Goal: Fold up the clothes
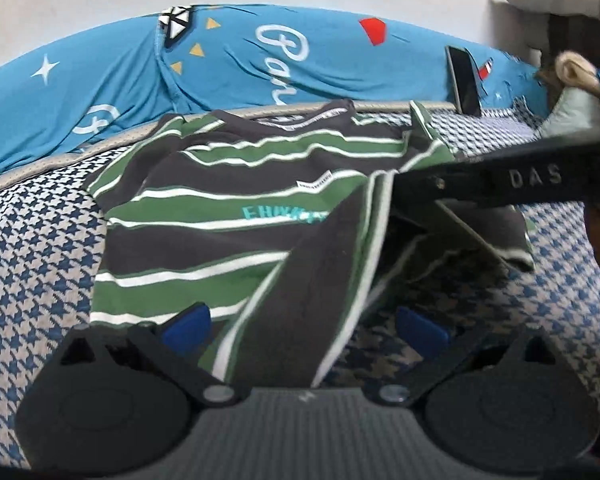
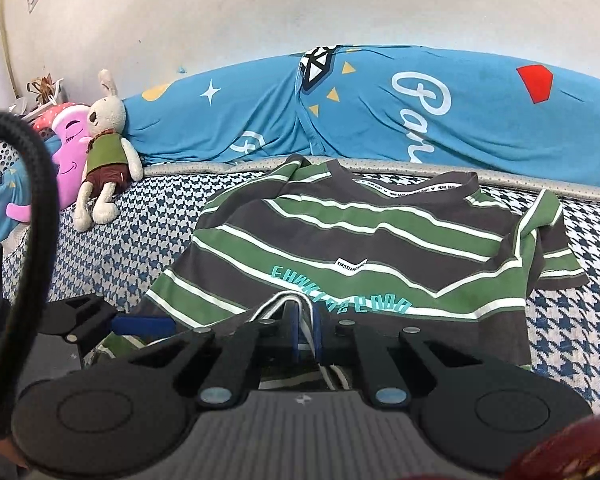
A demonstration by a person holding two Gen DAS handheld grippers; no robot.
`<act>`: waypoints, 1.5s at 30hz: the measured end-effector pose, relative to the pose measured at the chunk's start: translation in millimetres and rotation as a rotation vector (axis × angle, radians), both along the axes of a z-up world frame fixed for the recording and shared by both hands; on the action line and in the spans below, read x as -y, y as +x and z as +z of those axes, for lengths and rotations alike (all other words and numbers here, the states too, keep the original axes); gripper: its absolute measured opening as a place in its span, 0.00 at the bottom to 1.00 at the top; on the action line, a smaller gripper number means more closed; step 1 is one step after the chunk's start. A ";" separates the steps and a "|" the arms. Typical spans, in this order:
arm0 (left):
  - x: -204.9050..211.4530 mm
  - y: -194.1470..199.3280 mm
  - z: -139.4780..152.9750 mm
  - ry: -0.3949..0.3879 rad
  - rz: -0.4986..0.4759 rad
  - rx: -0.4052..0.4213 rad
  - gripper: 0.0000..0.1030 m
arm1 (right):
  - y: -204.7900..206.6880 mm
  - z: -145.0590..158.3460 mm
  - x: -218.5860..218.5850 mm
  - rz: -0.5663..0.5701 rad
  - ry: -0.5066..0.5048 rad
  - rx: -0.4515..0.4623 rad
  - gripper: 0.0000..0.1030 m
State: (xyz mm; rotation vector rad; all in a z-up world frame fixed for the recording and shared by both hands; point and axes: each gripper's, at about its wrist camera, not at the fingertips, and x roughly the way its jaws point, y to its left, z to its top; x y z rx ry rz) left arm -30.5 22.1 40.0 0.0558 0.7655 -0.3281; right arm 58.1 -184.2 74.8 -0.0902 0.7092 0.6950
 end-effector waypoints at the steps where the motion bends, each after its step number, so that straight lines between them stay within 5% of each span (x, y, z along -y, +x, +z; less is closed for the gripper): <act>1: -1.0 -0.3 1.2 -0.001 0.008 0.008 0.98 | -0.1 0.2 0.5 -0.001 0.000 0.002 0.09; 6: -6.3 -0.3 5.1 -0.007 0.046 0.031 0.92 | -1.0 2.4 2.8 0.002 0.008 0.009 0.09; 17: -9.2 0.9 1.4 -0.010 0.075 0.028 0.46 | 0.6 -0.2 7.4 -0.004 -0.034 0.018 0.09; 21: -13.4 3.2 0.8 -0.015 0.100 0.021 0.45 | -4.2 -4.1 6.7 0.035 -0.084 0.035 0.11; 25: -15.5 4.6 0.8 -0.022 0.109 0.015 0.45 | -9.6 -6.4 7.8 0.082 -0.109 0.045 0.33; 32: -15.9 7.1 0.2 -0.029 0.115 0.007 0.45 | -18.3 -9.1 0.3 0.151 -0.124 0.070 0.50; 40: -14.9 5.9 -0.5 -0.060 0.085 -0.006 0.47 | -2.8 -17.8 -4.8 0.051 -0.142 0.052 0.47; 43: -9.1 4.3 -1.6 -0.045 0.054 0.001 0.54 | 3.9 -20.9 -6.2 0.007 -0.148 0.044 0.21; 45: -5.3 3.2 -2.6 -0.033 0.041 0.008 0.62 | 7.5 -22.4 -6.8 -0.020 -0.149 0.039 0.14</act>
